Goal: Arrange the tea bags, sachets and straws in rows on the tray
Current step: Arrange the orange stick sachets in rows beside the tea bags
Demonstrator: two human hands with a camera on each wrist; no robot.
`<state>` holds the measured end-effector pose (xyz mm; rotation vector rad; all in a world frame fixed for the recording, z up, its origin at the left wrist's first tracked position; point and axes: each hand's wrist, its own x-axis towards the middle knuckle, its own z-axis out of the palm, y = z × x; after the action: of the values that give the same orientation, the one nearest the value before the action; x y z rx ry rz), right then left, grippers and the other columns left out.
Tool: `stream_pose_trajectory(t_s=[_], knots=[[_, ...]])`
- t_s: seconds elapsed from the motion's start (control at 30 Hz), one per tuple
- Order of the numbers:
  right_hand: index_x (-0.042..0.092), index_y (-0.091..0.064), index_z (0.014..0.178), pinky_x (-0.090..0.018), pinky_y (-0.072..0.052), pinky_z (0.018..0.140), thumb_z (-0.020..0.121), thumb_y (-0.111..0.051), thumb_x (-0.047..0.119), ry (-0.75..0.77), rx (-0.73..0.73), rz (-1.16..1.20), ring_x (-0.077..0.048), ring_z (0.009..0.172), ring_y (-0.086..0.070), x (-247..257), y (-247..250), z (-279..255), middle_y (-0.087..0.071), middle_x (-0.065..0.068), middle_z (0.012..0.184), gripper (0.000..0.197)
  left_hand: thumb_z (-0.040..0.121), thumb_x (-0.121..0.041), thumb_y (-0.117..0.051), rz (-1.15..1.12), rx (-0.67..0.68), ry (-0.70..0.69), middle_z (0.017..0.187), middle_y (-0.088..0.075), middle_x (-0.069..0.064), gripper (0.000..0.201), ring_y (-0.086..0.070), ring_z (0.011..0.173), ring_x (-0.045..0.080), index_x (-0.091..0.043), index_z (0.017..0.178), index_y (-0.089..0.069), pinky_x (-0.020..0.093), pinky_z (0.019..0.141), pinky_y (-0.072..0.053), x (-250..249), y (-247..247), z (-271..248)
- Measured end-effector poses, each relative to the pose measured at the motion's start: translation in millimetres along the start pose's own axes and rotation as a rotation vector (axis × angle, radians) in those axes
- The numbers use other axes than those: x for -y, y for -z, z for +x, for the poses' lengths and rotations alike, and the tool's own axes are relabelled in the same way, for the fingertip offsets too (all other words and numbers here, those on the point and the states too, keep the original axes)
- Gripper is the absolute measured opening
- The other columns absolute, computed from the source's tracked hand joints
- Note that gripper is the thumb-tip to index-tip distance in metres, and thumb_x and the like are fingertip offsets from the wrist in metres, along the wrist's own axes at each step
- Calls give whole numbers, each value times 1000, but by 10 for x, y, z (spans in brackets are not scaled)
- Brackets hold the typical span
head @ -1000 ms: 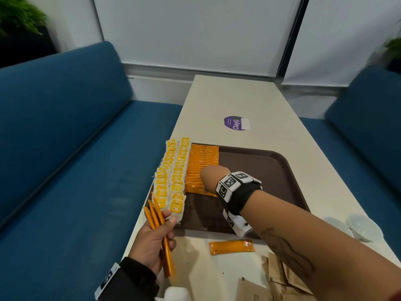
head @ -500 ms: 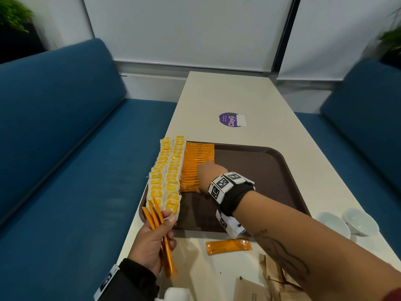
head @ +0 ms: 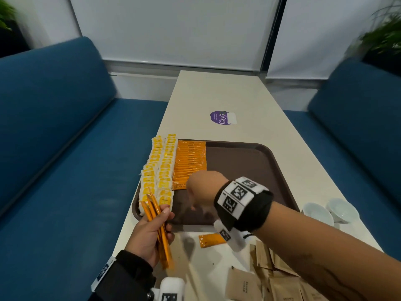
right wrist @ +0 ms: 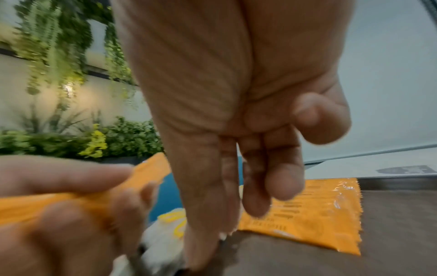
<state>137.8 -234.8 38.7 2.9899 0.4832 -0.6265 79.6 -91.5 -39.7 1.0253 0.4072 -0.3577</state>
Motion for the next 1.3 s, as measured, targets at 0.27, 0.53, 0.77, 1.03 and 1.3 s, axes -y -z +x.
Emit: stream_pose_trajectory(t_s=[0.27, 0.53, 0.77, 1.03, 1.3], knots=[[7, -65, 103, -32, -39, 64, 93, -47, 6, 83, 73, -247, -28, 94, -63, 301, -376, -474, -64, -6, 100, 20, 91, -11, -53, 23, 68, 9, 66, -60, 4, 7, -49, 44, 10, -13, 93, -60, 20, 37, -43, 60, -2, -61], [11, -65, 102, -31, -41, 66, 95, -50, 15, 94, 102, -290, -22, 94, -62, 483, -554, -439, -57, 2, 86, 17, 91, -10, -53, 37, 73, 7, 66, -60, 4, 7, -50, 43, 9, -12, 94, -59, 19, 38, -43, 74, 71, -156], [7, -65, 100, -35, -47, 68, 89, -59, 15, 71, 110, -208, -27, 85, -62, 479, -696, -376, -59, -4, 81, 15, 91, -9, -53, 42, 69, -1, 67, -60, 5, 8, -50, 43, 10, -10, 96, -59, 18, 38, -43, 65, 59, -189], [11, -61, 89, -31, -40, 63, 93, -55, 20, 142, 231, -224, -18, 63, -49, 472, -540, -406, -42, 2, 67, 11, 91, -9, -54, 38, 50, -7, 69, -59, 6, 8, -49, 45, 11, -11, 96, -60, 18, 39, -44, 54, 63, -209], [9, -71, 87, -22, -41, 57, 81, -68, 6, 239, -71, 209, -12, 71, -55, 242, -103, -693, -58, 6, 76, 8, 89, -5, -55, 48, 17, -19, 74, -58, 8, 8, -46, 40, 8, -12, 91, -57, 19, 36, -41, -42, 74, -224]])
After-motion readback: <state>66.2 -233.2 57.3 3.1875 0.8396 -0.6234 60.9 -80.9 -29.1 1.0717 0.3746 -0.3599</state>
